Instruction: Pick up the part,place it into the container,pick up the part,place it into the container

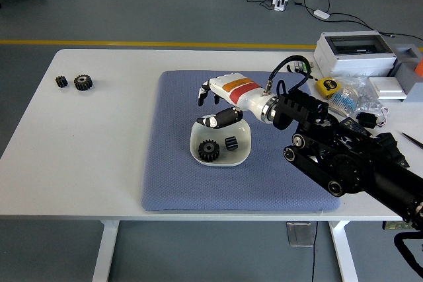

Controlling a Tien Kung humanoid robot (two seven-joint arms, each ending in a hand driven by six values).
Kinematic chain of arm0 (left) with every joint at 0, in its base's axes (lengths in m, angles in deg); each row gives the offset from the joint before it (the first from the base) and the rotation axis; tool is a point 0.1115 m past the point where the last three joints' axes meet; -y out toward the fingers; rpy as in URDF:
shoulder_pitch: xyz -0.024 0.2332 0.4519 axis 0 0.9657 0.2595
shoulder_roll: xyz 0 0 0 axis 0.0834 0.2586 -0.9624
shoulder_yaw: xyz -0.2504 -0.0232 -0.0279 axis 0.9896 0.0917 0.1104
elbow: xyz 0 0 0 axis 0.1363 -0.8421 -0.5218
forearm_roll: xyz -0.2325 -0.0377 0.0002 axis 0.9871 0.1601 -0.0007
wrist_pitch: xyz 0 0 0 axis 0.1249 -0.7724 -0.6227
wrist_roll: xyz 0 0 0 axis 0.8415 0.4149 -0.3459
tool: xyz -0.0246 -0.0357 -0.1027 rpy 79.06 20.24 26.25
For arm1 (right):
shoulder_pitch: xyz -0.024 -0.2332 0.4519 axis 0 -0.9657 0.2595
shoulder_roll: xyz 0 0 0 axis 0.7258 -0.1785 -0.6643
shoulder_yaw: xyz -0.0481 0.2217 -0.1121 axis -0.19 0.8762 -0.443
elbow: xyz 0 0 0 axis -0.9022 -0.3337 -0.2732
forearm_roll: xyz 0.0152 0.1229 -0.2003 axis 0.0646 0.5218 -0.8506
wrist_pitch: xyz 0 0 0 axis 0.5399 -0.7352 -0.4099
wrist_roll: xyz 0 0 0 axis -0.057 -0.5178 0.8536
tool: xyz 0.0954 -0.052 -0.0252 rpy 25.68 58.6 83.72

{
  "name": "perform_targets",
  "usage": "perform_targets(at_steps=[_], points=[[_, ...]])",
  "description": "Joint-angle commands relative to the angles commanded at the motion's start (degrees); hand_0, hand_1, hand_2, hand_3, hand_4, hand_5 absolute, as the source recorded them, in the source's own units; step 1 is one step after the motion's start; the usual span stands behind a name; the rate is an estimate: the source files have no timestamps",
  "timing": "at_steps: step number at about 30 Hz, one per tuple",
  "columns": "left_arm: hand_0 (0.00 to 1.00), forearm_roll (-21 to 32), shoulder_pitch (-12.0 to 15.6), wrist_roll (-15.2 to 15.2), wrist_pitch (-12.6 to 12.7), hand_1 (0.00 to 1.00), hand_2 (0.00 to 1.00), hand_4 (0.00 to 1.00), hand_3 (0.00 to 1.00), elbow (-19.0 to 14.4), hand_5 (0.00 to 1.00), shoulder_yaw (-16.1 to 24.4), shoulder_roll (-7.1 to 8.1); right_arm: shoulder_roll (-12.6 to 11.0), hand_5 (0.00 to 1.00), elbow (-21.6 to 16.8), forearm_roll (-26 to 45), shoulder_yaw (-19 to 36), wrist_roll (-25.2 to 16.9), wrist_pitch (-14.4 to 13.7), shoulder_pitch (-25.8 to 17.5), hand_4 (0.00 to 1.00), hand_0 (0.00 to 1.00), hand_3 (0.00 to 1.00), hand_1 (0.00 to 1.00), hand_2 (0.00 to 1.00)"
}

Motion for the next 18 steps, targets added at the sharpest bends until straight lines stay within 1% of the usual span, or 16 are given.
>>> perform_targets(at_steps=[1, 2, 4, 7, 8, 10, 13, 14, 16, 18], points=[[0.715, -0.05, 0.02, 0.01, 0.02, 0.676, 0.676, 0.602, 0.568, 0.00, 0.569, 0.06, 0.04, -0.72, 0.426, -0.22, 2.61, 1.53, 0.01, 0.71, -0.33, 0.865, 0.349, 0.557, 0.481, 0.649], [0.716, -0.12, 0.05, 0.03, 0.03, 0.676, 0.676, 0.602, 0.568, 0.00, 0.569, 0.16, 0.07, -1.59, 0.591, -0.36, 4.84, 2.94, 0.02, 1.43, -0.70, 0.998, 0.824, 0.754, 0.720, 0.789], [0.716, -0.14, 0.16, 0.03, 0.05, 0.676, 0.676, 0.602, 0.568, 0.00, 0.569, 0.25, 0.11, -3.45, 0.591, -0.39, 9.68, 5.30, -0.04, 2.09, -1.45, 0.998, 0.824, 0.754, 0.720, 0.789], [0.716, -0.14, 0.30, 0.02, 0.08, 0.676, 0.676, 0.602, 0.568, 0.00, 0.569, 0.40, 0.05, -6.25, 0.591, -0.19, 17.13, 8.05, -0.62, 1.85, -3.19, 0.998, 0.824, 0.754, 0.720, 0.789], [0.716, 0.04, 0.30, -0.09, 0.08, 0.676, 0.677, 0.601, 0.568, 0.00, 0.568, 0.31, -0.01, -7.29, 0.688, -0.40, 19.37, 8.99, -1.14, 1.47, -4.02, 0.998, 0.899, 0.821, 0.800, 0.844], [0.716, 0.34, 0.16, -0.16, 0.06, 0.676, 0.677, 0.601, 0.568, 0.00, 0.568, 0.17, -0.16, -9.46, 0.688, -1.60, 24.21, 10.82, -2.17, 0.94, -5.71, 0.998, 0.899, 0.821, 0.800, 0.844], [0.716, 0.60, -0.05, -0.23, 0.09, 0.676, 0.677, 0.601, 0.568, 0.00, 0.568, 0.05, -0.36, -12.93, 0.688, -4.03, 31.28, 14.25, -3.21, 1.24, -8.00, 0.998, 0.899, 0.821, 0.800, 0.844], [0.715, 0.80, -0.05, -0.34, 0.14, 0.676, 0.677, 0.601, 0.568, 0.00, 0.568, -0.10, -0.39, -14.23, 0.666, -5.11, 33.89, 15.71, -3.64, 1.24, -8.90, 0.998, 0.756, 0.774, 0.725, 0.778], [0.715, 0.90, -0.05, -0.25, 0.16, 0.676, 0.677, 0.601, 0.568, 0.00, 0.568, -0.14, -0.45, -15.85, 0.666, -6.57, 38.73, 18.19, -3.98, 1.45, -10.12, 0.998, 0.756, 0.774, 0.725, 0.778], [0.715, 1.00, 0.11, -0.30, 0.21, 0.676, 0.677, 0.601, 0.568, 0.00, 0.568, -0.16, -0.50, -16.56, 0.666, -7.50, 43.57, 21.84, -4.39, 2.07, -11.58, 0.998, 0.756, 0.774, 0.725, 0.778]])
